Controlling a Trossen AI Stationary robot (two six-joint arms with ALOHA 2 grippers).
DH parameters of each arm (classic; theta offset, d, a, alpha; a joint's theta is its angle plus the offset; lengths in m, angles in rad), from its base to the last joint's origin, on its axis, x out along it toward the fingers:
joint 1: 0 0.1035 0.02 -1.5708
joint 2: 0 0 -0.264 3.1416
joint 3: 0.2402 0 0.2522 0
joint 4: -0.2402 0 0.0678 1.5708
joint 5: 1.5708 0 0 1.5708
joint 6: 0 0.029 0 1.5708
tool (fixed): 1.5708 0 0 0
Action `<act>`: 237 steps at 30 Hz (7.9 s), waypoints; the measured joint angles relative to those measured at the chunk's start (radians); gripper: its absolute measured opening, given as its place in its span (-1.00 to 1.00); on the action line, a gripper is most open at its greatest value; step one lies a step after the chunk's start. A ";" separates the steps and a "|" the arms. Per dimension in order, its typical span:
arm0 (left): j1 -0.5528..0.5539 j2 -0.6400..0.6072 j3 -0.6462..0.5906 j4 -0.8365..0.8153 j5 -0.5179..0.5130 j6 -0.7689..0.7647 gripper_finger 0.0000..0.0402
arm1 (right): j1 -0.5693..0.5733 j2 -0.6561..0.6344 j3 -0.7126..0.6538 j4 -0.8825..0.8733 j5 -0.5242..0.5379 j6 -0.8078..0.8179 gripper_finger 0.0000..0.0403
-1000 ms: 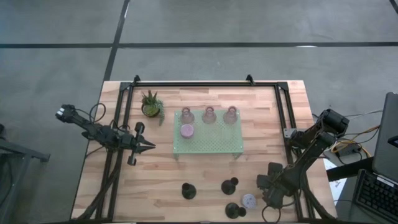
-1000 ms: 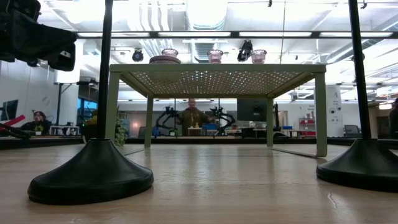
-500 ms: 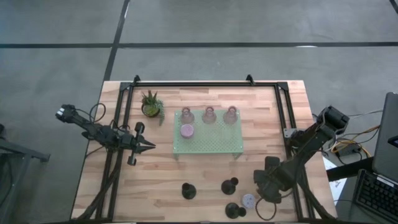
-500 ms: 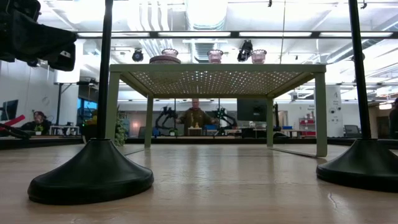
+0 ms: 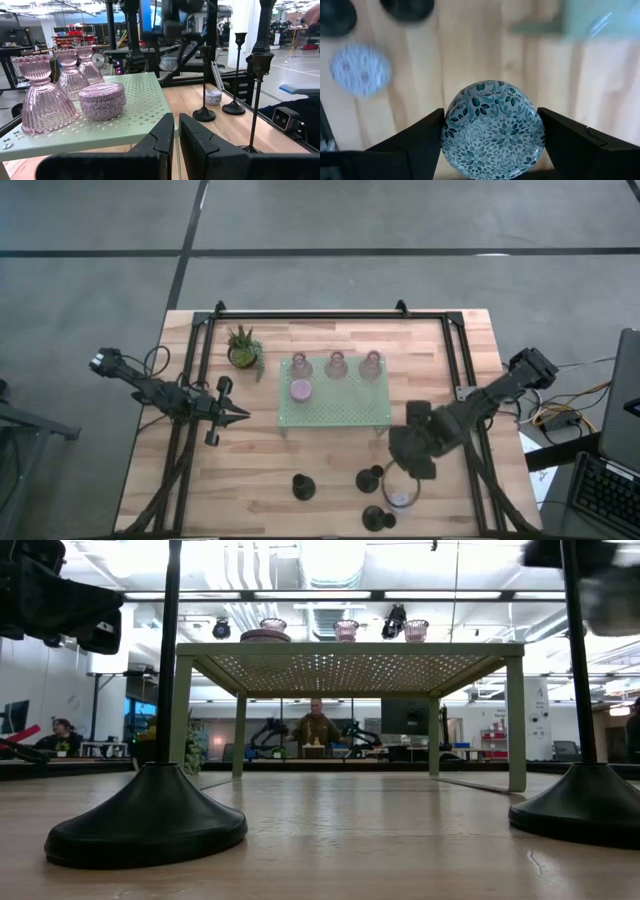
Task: Pick & Place candle stick holders
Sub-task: Put the green scented candle on the shelf
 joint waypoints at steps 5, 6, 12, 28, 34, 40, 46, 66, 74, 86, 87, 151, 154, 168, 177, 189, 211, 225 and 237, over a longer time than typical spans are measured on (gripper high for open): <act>0.000 0.000 0.000 0.000 0.000 0.000 -0.84 | -0.082 0.000 0.081 -0.001 0.023 -0.115 0.45; 0.000 0.000 0.000 0.000 0.000 0.000 -0.84 | -0.097 0.001 0.094 -0.001 0.024 -0.138 0.45; 0.000 0.000 0.000 -0.001 0.000 0.000 -0.84 | -0.189 0.002 0.142 0.003 0.052 -0.247 0.46; 0.000 0.000 0.000 -0.003 0.000 0.000 -0.84 | -0.374 0.087 0.145 0.104 0.072 -0.485 0.47; 0.000 0.000 0.000 -0.006 0.000 0.000 -0.84 | -0.421 0.103 0.146 0.110 0.071 -0.525 0.47; 0.000 0.000 0.000 -0.006 0.000 0.000 -0.84 | -0.452 0.102 0.147 0.113 0.070 -0.548 0.50; 0.000 0.000 0.000 -0.006 0.000 0.000 -0.84 | -0.460 0.118 0.147 0.131 0.093 -0.552 0.58; 0.000 0.000 0.000 -0.005 0.000 0.000 -0.84 | -0.460 0.120 0.287 0.042 0.104 -0.558 0.83; 0.000 0.000 0.000 -0.005 0.000 0.000 -0.84 | -0.457 0.114 0.323 -0.115 0.104 -0.453 0.66; 0.000 0.000 0.000 -0.005 0.000 0.000 -0.84 | -0.448 0.105 0.264 -0.175 0.066 -0.395 -0.29; 0.000 0.000 0.000 -0.005 0.000 0.000 -0.84 | -0.447 0.105 0.253 -0.175 0.065 -0.396 -0.39; 0.000 0.000 0.000 -0.005 0.000 0.000 -0.84 | -0.453 0.109 0.063 0.105 0.101 -0.534 -0.96; 0.000 0.000 0.000 -0.005 0.000 0.000 -0.84 | -0.454 0.109 0.073 0.108 0.109 -0.541 -0.96; 0.000 0.000 0.000 -0.005 0.000 0.000 -0.84 | -0.461 0.109 0.095 0.157 0.184 -0.582 -0.96; 0.000 0.000 0.000 -0.005 0.000 0.000 -0.84 | -0.462 0.109 0.095 0.215 0.175 -0.598 -0.96; 0.000 0.000 0.000 -0.005 0.000 0.000 -0.84 | -0.462 0.109 0.094 0.307 0.172 -0.656 -0.96; 0.000 0.000 0.000 -0.005 0.000 0.000 -0.84 | -0.462 0.109 0.094 0.411 0.134 -0.743 -0.96; 0.000 0.000 0.000 -0.005 0.000 0.000 -0.84 | -0.479 0.117 0.094 0.365 0.127 -0.728 -0.96; 0.000 0.000 0.000 -0.005 0.000 0.000 -0.84 | -0.506 0.167 0.091 0.378 0.255 -0.771 -0.96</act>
